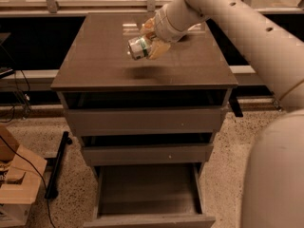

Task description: Pick 7up can from bottom drawer and place on counter

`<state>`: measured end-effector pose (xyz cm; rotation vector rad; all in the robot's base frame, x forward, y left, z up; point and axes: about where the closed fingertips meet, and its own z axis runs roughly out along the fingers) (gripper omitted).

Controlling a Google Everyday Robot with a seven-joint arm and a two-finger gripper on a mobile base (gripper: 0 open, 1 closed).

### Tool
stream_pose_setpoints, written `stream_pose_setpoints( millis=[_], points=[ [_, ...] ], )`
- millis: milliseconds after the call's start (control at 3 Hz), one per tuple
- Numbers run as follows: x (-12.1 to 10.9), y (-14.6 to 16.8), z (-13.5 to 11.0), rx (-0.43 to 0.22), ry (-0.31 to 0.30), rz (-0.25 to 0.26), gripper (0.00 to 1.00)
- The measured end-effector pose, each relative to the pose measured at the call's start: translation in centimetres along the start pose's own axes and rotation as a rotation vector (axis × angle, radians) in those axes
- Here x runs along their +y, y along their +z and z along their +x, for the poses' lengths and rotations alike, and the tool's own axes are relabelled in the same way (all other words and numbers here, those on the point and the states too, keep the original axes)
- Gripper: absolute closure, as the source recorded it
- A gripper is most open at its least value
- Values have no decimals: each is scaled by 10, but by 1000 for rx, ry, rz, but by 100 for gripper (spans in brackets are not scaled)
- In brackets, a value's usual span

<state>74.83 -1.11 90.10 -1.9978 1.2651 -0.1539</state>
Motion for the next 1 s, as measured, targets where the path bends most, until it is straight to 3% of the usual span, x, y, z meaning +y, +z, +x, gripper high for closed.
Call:
stream_pose_setpoints(
  millis=[667, 1000],
  points=[
    [-17, 16, 8, 2, 19, -11, 3],
    [-17, 17, 8, 1, 19, -13, 0]
  ],
)
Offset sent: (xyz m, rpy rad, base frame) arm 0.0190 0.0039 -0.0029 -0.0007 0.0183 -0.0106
